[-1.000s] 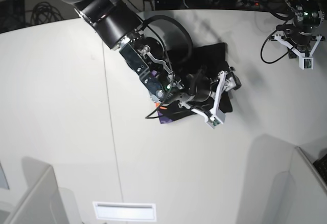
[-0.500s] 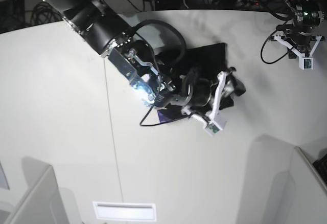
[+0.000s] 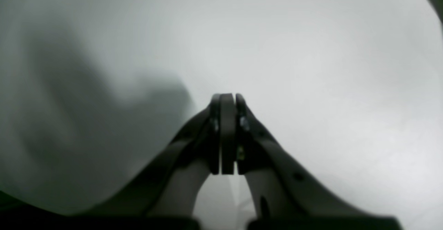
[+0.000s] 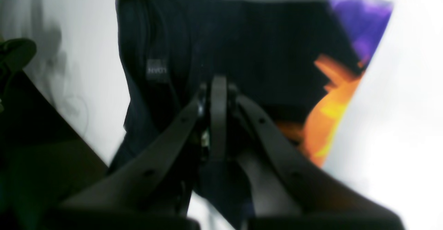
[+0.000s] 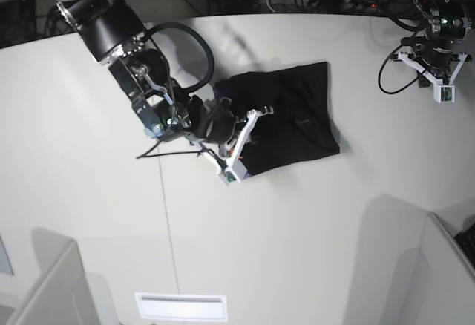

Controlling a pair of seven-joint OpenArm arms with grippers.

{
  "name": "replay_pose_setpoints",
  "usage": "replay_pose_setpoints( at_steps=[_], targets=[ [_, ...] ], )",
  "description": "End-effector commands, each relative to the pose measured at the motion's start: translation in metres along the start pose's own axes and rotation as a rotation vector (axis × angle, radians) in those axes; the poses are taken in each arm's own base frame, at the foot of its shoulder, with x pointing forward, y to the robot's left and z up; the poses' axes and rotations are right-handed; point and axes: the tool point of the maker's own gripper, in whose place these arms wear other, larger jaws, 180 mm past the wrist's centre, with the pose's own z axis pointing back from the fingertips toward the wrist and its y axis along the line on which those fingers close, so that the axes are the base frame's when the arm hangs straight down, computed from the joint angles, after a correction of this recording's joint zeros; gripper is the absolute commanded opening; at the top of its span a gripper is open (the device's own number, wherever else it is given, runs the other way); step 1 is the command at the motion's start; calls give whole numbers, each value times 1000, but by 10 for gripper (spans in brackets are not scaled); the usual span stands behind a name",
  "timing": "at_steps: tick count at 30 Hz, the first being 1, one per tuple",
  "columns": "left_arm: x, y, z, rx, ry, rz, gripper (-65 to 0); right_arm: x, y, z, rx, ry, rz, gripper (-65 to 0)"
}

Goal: Fold the T-shirt properly
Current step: 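Lay the folded end down with the right gripper and release, then grasp the folded bundle's edges with both grippers and rotate it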

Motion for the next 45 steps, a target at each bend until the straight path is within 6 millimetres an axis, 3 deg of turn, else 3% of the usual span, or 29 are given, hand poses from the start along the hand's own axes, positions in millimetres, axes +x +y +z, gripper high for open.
replay_pose_setpoints(
  at_steps=[1,5,7,11,16,19,21,26,27,31,33,35,40,45],
  targets=[
    [13,5,4,13,-42,-13,-650,15,6,4,18,-45,15,-650],
    [16,2,4,-8,-59,5,-650,1,11,1,33,-19,-3,-650],
    [20,-5,5,-47,-87,37,-650,-11,23,-5,54,12,24,-650],
    [29,-16,7,-115,-139,94,-650,-31,64,-18,130,75,91,-650],
    [29,-18,7,-122,-142,102,-650,-38,119,-27,233,104,176,-650],
    [30,-20,7,-127,-144,100,-650,-39,132,-27,255,108,202,-650],
    [30,-22,7,-132,-144,99,-650,-36,131,-22,241,93,186,-650],
    [35,-31,11,-175,-176,137,-650,-17,89,4,133,17,108,-650],
    [37,-35,14,-206,-193,163,-622,-15,80,10,118,-1,87,-650],
    [48,-53,22,-338,-252,272,-227,-1,45,35,56,-81,16,-650],
    [48,-62,22,-385,-230,293,-87,-2,34,42,32,-91,5,-650],
    [55,-71,22,-426,-229,302,-5,-7,27,45,16,-85,1,-650],
    [62,-119,5,-552,-188,295,0,-22,24,44,11,-58,-26,-650],
    [54,-159,-14,-660,-119,327,0,-34,22,43,9,-35,-37,-650]
  ],
)
